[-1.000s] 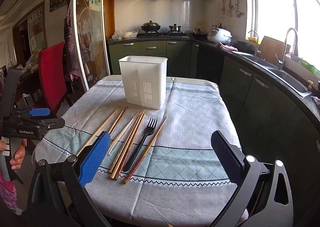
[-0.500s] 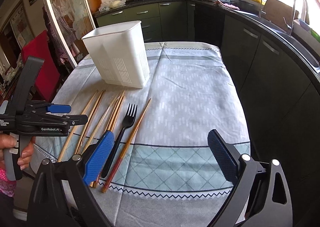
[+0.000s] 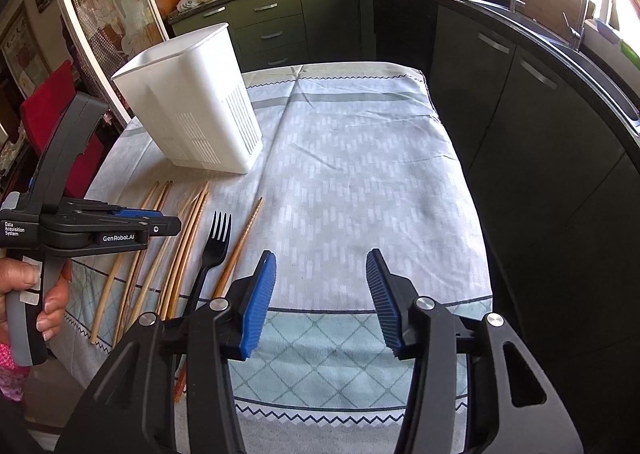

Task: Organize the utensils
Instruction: 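Lower the left gripper onto the clear plastic spoon and close it, then hold the clear spoon closed in the left gripper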

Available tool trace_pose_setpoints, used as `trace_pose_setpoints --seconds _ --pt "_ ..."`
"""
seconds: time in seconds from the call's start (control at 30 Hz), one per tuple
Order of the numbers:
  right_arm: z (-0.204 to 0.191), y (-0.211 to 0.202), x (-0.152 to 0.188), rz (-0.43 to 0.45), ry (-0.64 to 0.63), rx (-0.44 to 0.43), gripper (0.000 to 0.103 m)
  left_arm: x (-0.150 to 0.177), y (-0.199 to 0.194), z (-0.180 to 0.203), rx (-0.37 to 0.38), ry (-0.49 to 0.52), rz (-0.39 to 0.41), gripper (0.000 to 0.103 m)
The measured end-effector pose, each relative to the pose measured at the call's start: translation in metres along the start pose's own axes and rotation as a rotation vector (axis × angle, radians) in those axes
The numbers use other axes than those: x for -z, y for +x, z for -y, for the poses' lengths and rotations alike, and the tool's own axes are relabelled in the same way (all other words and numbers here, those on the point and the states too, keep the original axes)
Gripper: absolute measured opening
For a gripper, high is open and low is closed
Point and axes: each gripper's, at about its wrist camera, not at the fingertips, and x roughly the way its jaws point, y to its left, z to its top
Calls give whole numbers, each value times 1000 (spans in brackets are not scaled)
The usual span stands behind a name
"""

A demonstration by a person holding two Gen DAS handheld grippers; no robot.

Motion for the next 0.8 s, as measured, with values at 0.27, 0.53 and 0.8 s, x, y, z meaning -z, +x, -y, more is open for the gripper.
trace_pose_setpoints --seconds 0.27,0.53,0.8 --pt "-3 -4 0 13 -14 -16 51 -13 13 15 -16 -8 -24 19" --pt "-1 -8 1 23 -18 -17 55 -14 25 32 -29 -15 -43 14" --pt "-3 -8 1 25 -28 -18 55 -10 22 19 -34 -20 -39 14"
